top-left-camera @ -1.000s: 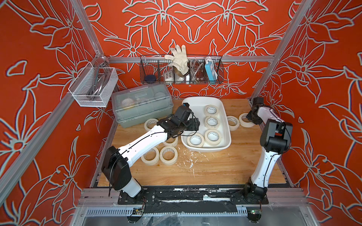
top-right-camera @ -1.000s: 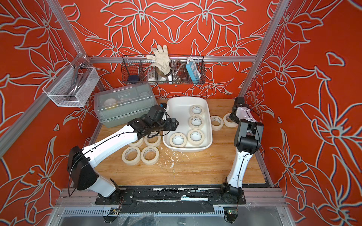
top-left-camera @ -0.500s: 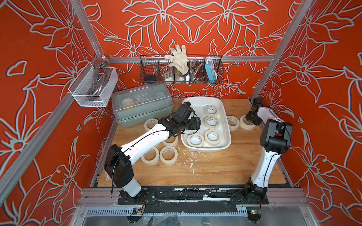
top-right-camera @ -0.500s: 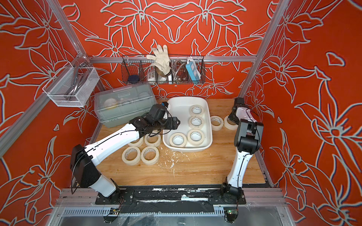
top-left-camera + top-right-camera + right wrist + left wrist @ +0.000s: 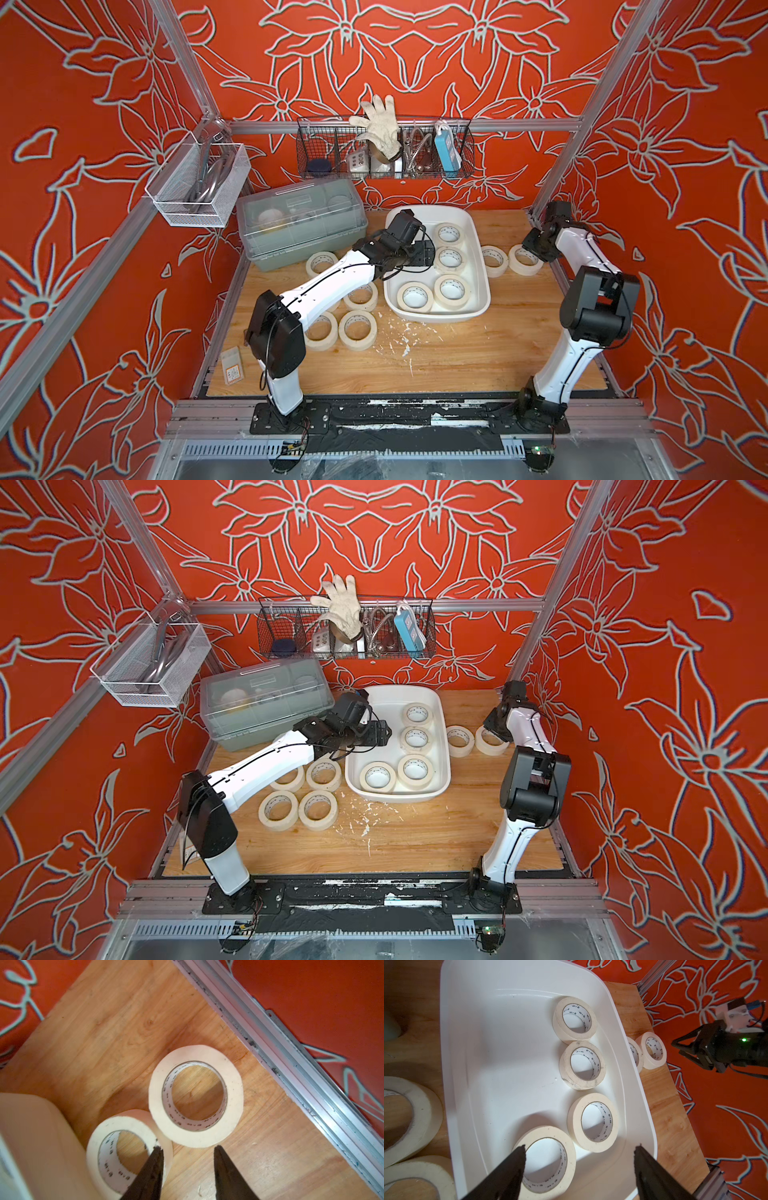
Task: Take out the art tape in the storage box
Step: Place the art tape at the center of the board, then pick up the art tape from the storage box.
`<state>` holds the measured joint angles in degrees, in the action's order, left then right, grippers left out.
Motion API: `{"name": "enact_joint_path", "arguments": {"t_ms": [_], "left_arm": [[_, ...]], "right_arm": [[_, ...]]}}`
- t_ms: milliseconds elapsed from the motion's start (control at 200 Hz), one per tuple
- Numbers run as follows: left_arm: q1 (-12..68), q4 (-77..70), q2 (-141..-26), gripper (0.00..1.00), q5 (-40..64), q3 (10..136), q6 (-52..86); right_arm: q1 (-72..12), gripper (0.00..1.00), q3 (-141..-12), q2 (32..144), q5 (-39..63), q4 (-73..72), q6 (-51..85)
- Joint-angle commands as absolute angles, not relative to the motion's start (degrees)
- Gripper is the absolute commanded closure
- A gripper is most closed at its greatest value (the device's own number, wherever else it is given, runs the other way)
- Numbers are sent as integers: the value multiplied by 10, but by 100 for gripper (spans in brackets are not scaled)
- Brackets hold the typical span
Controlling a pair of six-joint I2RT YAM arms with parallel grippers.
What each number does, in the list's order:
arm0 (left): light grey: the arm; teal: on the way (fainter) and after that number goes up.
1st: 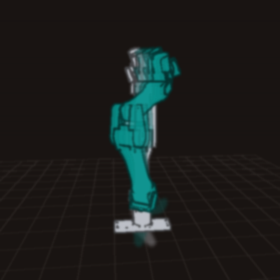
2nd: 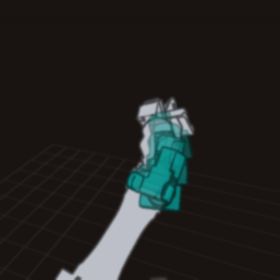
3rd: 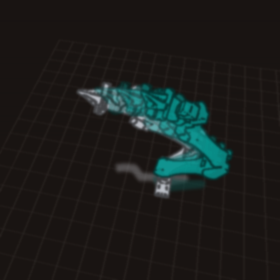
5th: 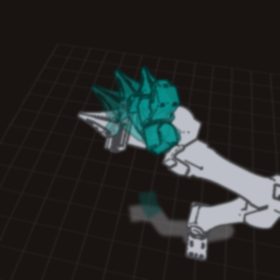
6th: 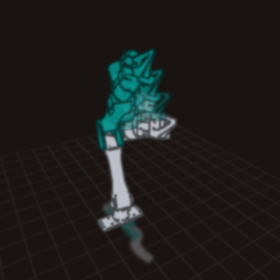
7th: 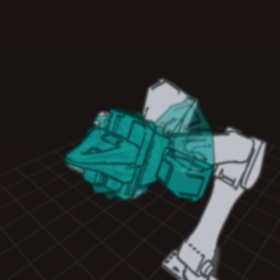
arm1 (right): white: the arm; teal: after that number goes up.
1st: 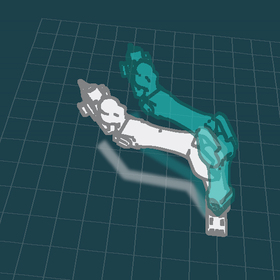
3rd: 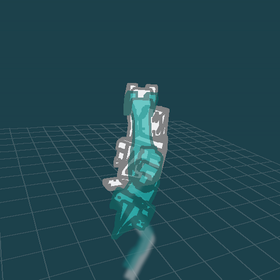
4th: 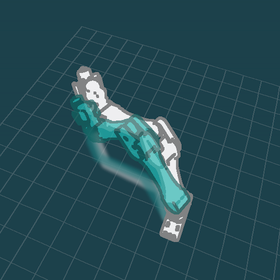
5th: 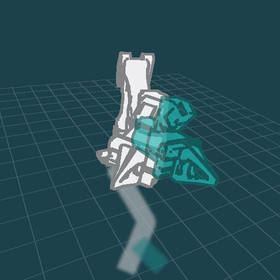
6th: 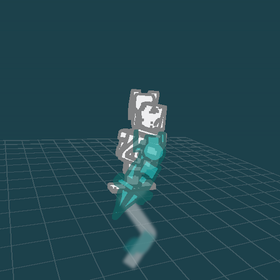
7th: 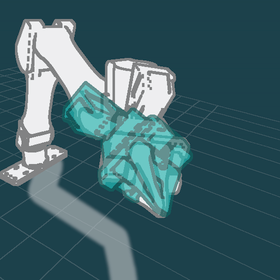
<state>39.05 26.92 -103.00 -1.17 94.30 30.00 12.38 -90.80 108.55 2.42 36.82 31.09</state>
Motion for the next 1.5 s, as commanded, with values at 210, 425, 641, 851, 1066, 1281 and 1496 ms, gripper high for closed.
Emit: {"name": "enact_joint_path", "arguments": {"t_ms": [210,425,641,851,1066,1281,1496], "left_arm": [[394,282,-1137,15,-45,1042,284],[392,281,-1228,12,-58,1134,257],[388,284,-1336,11,-65,1245,251],[380,294,-1450,12,-69,1381,259],[369,236,-1544,18,-78,1470,265],[357,173,-1600,24,-87,1506,291],[338,156,-1648,27,-65,1556,353]], "right_arm": [[94,52,-831,1011,133,364,327],[60,52,-798,991,148,354,332],[41,52,-784,977,136,357,327],[39,52,-760,946,114,353,324],[33,52,-746,931,110,347,324],[28,52,-734,930,109,340,326],[18,52,-732,933,105,340,327]]}}
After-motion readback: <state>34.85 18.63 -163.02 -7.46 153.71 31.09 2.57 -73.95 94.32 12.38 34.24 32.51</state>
